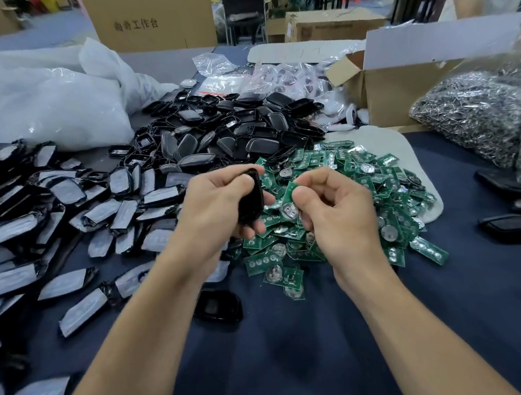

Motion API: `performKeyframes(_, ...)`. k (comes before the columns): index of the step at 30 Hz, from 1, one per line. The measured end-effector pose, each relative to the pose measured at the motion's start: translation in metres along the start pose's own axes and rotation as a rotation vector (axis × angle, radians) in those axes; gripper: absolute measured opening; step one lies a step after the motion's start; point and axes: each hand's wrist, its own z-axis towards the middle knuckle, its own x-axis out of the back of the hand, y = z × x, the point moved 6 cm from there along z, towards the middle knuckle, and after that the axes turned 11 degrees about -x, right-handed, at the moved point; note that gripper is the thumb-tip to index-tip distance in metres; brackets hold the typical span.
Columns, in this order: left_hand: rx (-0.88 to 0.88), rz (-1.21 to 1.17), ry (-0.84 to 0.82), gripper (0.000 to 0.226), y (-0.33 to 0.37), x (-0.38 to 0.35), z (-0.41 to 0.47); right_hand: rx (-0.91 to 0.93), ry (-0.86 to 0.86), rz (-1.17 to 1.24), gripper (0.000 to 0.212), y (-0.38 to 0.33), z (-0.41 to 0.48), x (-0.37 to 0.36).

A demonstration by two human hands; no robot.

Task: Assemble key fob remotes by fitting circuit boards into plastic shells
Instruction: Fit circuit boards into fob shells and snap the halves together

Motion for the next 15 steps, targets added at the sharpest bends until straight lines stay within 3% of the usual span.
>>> performKeyframes(5,0.039,-0.031,-0.03,0.025,-0.017,-0.014,-0.013,-0.098,-0.047,0.134,0.018,0.003,0.001,0.004)
performKeyframes(9,0.046,0.022,-0.116,0.055,-0.02,-0.016,-0.01,-0.232,-0.134,0.34,0.024,0.008,0.004,0.001)
performKeyframes(12,0.022,0.059,-0.195,0.066,-0.018,-0.018,-0.01,-0.245,-0.187,0.316,0.024,0.01,0.005,-0.003)
performKeyframes(15,-0.011,0.067,-0.261,0.062,-0.015,-0.019,-0.011,-0.214,-0.177,0.26,0.023,0.009,0.007,-0.003)
